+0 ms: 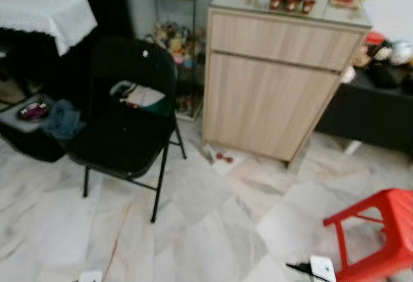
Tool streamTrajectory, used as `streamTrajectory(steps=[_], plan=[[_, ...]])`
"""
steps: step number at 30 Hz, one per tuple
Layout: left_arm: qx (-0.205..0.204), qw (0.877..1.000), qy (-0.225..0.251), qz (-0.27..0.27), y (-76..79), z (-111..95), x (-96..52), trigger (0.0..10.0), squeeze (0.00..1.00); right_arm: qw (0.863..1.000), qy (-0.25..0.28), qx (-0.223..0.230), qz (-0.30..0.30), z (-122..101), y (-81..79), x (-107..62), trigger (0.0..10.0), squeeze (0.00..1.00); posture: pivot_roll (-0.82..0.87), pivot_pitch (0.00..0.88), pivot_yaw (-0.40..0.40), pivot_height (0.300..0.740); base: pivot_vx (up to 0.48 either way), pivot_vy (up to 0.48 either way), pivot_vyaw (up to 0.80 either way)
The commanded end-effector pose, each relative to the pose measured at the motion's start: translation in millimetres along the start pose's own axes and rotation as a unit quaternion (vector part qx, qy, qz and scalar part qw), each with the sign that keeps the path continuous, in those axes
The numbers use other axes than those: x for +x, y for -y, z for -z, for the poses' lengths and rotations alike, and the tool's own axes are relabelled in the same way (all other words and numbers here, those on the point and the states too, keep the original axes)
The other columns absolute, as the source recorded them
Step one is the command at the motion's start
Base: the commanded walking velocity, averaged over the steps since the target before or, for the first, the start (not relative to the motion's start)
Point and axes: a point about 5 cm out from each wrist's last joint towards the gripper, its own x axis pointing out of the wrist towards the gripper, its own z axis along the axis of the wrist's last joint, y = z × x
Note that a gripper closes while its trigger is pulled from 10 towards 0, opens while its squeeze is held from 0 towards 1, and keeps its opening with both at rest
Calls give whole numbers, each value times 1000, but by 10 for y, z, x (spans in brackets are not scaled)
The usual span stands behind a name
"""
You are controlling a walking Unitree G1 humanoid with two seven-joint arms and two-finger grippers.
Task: Hang keys on a hook
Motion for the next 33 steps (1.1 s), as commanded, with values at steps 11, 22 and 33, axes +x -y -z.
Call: streamTrajectory(steps=[11,22,33], plan=[[-1,1000,-6,4,35,18,5,10000,0,1000,-5,-3,9,18,89,-22,10000,1000,145,61,-51,740,0,0,-760],[-15,1000,-7,-3,41,49,2,10000,0,1000,-5,-14,3,22,106,-29,10000,1000,177,58,-81,740,0,0,-706],[-9,1000,-9,-4,36,68,-3,10000,0,1000,5,-8,7,31,113,-34,10000,1000,159,40,-70,740,0,0,0]])
